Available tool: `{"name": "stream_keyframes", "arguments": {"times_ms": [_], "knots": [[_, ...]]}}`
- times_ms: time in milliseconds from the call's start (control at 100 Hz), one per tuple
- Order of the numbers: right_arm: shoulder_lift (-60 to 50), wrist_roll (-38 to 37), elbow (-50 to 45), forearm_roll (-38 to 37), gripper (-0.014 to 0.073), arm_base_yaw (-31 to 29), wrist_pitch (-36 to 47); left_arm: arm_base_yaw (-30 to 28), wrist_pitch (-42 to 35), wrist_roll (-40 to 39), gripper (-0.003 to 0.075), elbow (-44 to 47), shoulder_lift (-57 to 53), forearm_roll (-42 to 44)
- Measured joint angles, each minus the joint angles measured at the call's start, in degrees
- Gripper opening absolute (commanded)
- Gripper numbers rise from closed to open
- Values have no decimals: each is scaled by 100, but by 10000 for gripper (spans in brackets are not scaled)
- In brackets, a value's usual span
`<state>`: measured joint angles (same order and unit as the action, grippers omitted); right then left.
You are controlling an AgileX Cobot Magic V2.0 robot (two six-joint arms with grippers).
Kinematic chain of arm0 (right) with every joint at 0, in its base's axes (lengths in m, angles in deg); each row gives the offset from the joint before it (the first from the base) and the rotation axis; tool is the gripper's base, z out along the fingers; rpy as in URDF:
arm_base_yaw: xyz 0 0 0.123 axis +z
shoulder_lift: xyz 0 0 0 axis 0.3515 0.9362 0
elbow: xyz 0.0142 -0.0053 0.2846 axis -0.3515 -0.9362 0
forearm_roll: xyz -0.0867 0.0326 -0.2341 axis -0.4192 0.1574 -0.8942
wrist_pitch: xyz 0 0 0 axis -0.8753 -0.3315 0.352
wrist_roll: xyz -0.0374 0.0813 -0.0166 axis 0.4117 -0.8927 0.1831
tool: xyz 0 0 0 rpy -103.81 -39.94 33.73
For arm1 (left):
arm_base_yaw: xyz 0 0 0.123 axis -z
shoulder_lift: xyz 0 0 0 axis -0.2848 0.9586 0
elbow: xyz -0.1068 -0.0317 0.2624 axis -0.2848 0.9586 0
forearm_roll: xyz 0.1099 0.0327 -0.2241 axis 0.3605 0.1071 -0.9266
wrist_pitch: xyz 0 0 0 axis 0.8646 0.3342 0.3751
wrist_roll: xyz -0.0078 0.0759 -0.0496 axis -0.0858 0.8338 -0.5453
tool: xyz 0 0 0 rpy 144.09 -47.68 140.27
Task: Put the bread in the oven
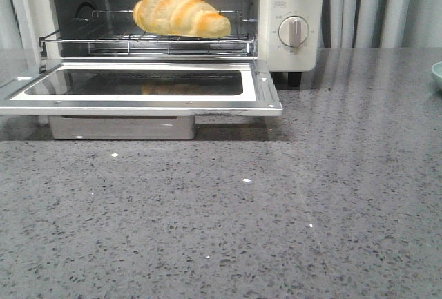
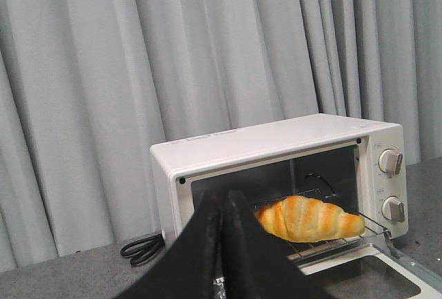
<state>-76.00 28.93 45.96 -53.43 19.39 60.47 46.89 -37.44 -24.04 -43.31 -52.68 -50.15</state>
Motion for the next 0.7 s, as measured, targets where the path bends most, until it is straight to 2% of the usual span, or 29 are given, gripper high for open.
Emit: {"name": "stream_keyframes", "arguments": {"times_ms": [340,700], "knots": [[-924,4,-640,10,-39,-94,-11,0,0,0,-21,0,0,0],[-971,13,-1018,5,-39,-94,-29,0,0,0,-21,0,0,0]]}}
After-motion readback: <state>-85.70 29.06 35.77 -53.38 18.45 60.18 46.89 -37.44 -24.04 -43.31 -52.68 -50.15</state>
